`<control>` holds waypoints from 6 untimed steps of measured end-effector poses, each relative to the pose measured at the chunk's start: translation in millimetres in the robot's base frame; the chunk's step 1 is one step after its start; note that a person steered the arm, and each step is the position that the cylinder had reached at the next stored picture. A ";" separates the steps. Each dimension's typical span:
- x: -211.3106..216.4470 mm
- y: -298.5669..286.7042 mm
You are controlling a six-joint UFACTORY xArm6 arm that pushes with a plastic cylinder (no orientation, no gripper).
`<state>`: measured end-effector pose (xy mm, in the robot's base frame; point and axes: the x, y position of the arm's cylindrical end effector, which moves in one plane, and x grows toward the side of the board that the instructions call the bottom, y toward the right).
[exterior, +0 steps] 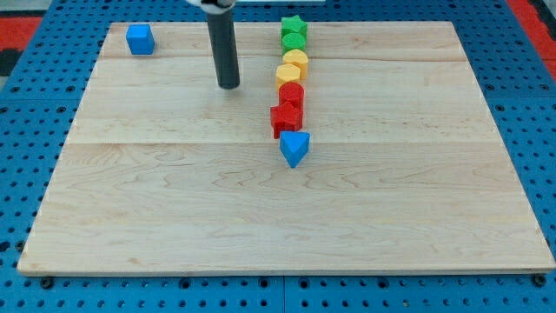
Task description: Move the blue cube to the left of the red star
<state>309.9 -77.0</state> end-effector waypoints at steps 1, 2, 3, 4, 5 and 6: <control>-57.6 -40.9; -107.5 -43.0; -117.3 -59.8; -117.4 -117.1; -117.5 -154.0; -79.9 -141.9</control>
